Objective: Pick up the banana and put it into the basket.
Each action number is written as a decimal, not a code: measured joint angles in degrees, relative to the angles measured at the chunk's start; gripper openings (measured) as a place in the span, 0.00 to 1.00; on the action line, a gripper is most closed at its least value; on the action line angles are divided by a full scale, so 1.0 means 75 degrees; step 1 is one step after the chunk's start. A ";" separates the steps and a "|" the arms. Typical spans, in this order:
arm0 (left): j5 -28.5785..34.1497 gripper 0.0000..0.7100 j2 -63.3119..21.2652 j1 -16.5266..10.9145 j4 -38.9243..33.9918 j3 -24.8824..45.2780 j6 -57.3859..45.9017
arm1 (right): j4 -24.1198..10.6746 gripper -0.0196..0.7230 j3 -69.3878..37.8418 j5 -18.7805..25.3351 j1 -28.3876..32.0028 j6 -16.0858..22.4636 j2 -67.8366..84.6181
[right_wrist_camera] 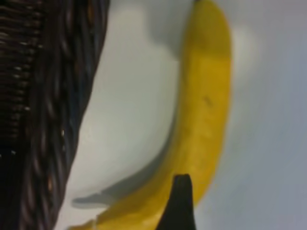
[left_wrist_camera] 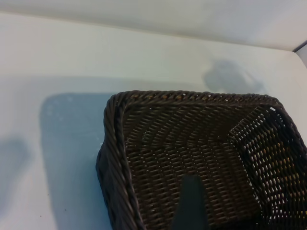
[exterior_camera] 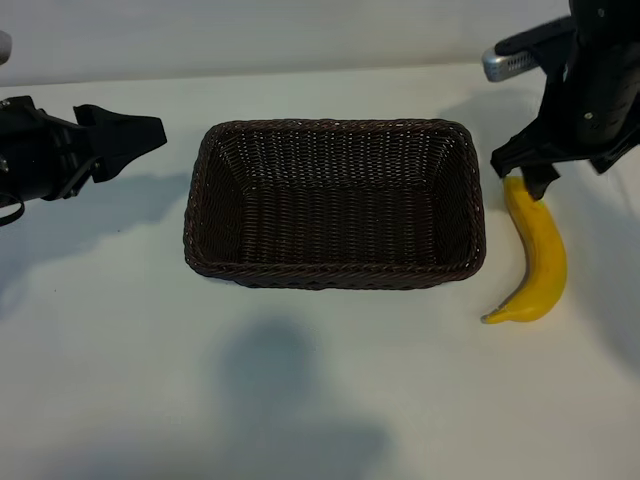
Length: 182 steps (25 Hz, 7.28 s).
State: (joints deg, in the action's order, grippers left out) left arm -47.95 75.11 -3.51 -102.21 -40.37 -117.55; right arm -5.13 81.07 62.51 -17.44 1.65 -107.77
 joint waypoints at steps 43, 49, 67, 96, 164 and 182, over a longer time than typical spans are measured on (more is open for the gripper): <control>-0.0043 0.86 0.0000 0.0000 0.0000 0.0000 0.0006 | 0.1649 0.86 -0.0841 -0.1499 0.0702 -0.1605 -0.1136; -0.0058 0.86 0.0000 0.0000 0.0000 0.0000 0.0006 | 0.1891 0.63 -0.0847 -0.1499 0.0702 -0.1774 -0.1205; -0.0061 0.86 0.0000 0.0000 0.0000 0.0000 0.0048 | 0.1902 0.60 -0.0560 -0.1454 0.0804 -0.1566 -0.1284; -0.0075 0.86 0.0000 0.0000 0.0000 0.0000 0.0048 | 0.3623 0.60 0.2099 0.0171 0.0231 -0.2191 -0.0005; -0.0078 0.86 0.0000 0.0000 0.0000 0.0000 0.0264 | 0.3012 0.89 0.2186 0.0998 -0.0792 -0.2391 0.0911; -0.0320 0.86 -0.0013 0.0000 0.0363 0.0000 0.0633 | 0.2902 0.85 0.2186 0.0997 -0.0792 -0.2249 0.0937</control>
State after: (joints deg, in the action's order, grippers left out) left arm -50.35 75.01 -3.51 -99.49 -40.37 -112.81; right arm 16.63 97.47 69.99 -23.38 -15.22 -100.74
